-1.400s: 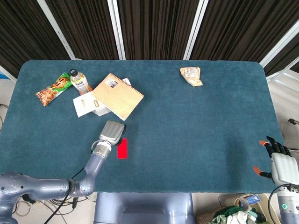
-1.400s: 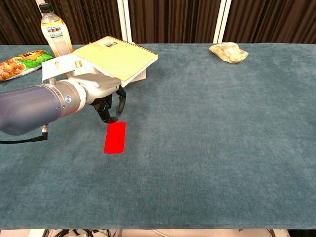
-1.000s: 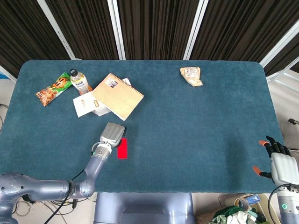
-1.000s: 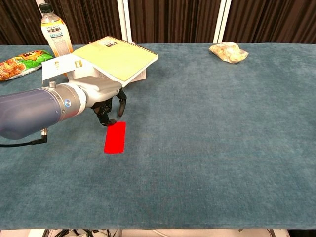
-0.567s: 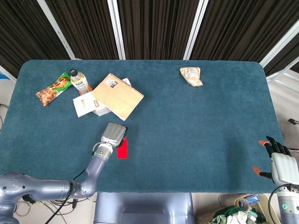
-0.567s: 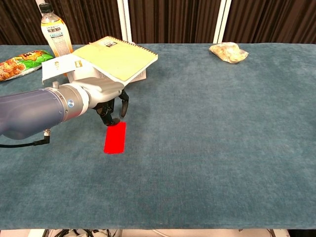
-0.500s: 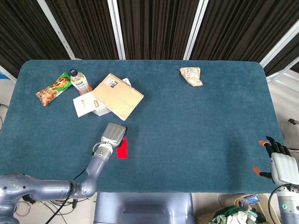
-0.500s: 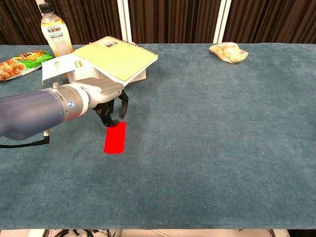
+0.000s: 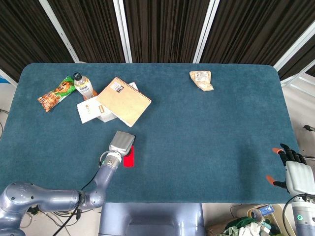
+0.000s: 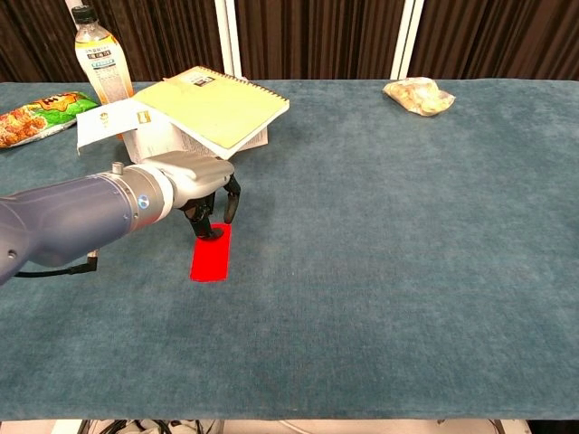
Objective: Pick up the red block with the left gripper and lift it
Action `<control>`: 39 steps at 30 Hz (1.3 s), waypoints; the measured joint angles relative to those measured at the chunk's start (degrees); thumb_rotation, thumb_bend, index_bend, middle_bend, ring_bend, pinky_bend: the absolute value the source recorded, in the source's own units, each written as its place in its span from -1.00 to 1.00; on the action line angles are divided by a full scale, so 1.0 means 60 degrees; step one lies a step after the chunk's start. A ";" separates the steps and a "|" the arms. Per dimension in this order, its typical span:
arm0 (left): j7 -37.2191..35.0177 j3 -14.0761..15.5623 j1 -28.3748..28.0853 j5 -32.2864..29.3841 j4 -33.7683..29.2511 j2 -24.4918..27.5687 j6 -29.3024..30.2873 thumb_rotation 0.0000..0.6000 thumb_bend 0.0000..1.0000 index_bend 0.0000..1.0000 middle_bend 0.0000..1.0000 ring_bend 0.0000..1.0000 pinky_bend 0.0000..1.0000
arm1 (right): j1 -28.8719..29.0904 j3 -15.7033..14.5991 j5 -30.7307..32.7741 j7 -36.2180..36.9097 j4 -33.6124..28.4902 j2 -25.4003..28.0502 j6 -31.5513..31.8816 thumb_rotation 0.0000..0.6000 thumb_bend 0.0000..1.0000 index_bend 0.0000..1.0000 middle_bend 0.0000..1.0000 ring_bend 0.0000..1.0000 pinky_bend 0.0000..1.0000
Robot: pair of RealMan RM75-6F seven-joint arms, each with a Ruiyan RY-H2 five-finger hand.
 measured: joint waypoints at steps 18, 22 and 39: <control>0.0355 0.0064 -0.0011 -0.0043 -0.0042 -0.0099 0.0286 1.00 -0.24 0.05 1.00 0.99 0.91 | -0.0012 -0.0010 -0.0118 0.0079 0.0031 -0.0033 0.0069 1.00 -0.90 -0.48 -0.80 -0.73 -0.70; 0.0360 0.0066 0.0008 -0.0006 0.0004 -0.0164 0.0310 1.00 -0.24 0.07 1.00 0.99 0.91 | -0.0020 -0.0010 -0.0128 0.0086 0.0034 -0.0040 0.0088 1.00 -0.90 -0.48 -0.80 -0.73 -0.70; 0.0468 -0.0009 0.0047 0.0110 0.0061 -0.0316 0.0401 1.00 -0.03 0.21 1.00 1.00 0.92 | -0.0018 -0.0025 -0.0159 0.0152 0.0038 -0.0033 0.0058 1.00 -0.89 -0.48 -0.79 -0.73 -0.70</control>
